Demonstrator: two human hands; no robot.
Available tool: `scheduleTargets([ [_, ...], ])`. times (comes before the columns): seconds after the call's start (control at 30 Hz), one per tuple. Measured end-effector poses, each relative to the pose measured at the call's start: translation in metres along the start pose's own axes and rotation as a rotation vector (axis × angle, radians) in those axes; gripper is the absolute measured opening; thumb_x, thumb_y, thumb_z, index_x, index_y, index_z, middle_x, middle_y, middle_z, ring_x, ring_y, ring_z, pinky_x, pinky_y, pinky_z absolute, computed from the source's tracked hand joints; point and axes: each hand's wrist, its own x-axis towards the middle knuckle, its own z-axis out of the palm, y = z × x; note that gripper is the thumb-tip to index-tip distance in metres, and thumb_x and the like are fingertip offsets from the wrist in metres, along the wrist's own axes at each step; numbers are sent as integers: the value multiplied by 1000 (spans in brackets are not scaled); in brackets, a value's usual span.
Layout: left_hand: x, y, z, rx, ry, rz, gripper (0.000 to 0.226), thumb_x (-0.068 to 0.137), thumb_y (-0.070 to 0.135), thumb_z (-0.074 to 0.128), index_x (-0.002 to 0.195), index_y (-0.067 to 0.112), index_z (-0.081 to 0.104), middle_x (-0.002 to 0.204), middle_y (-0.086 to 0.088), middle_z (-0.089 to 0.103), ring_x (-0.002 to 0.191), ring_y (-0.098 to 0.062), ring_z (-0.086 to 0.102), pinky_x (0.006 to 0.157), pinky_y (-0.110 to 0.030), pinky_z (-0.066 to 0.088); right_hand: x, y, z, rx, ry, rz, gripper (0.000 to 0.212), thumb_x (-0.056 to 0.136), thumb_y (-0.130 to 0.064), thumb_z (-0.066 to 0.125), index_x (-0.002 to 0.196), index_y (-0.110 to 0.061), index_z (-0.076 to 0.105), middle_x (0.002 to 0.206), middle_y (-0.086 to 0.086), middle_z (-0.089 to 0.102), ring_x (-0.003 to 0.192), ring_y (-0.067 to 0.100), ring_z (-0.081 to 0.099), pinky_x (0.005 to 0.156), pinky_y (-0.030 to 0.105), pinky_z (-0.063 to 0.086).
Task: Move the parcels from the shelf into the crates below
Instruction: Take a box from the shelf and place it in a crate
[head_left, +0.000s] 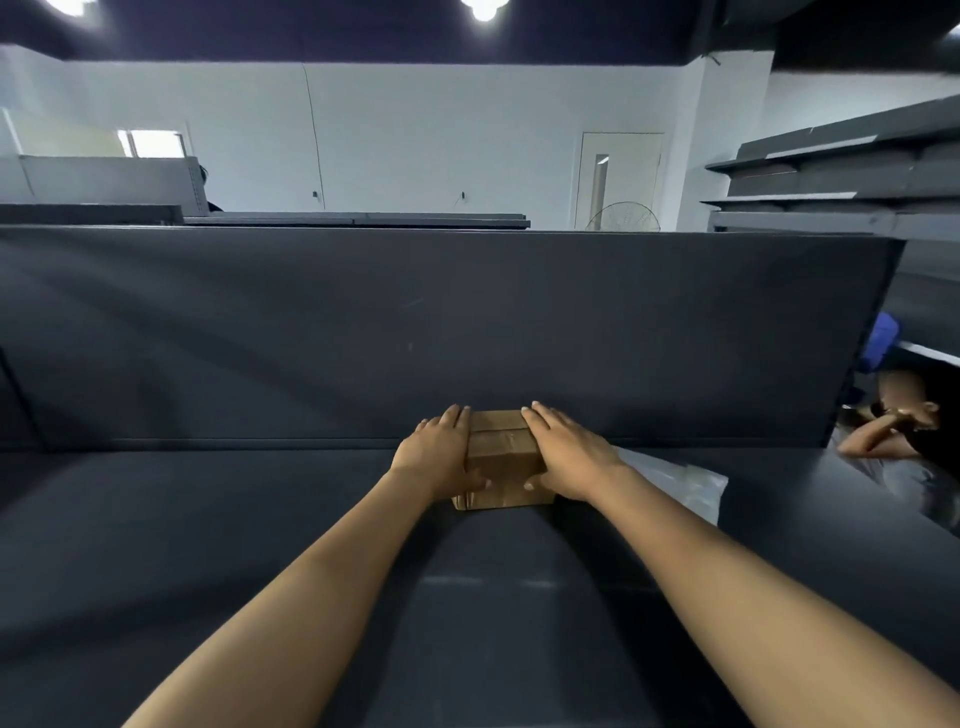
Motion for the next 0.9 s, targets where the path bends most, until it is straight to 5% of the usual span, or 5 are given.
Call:
scheduleTargets([
  [0.47,-104,18,-40,-121,157,55,99,81,53,66,154,18,8,159,9,10,145,-13,18,102,-33,44,-100,-24,-27,33,195,-85,96,84,-40,69,153,-17,6,160,-2,1,145,19,18,110,33,33],
  [0.9,-304,45,-70,-131,130,59,99,81,55,64,155,21,6,160,13,3,147,-7,10,102,-26,40,-273,-98,-39,136,97,-92,107,79,-46,71,154,-19,-1,160,-6,-2,147,12,7,112,31,30],
])
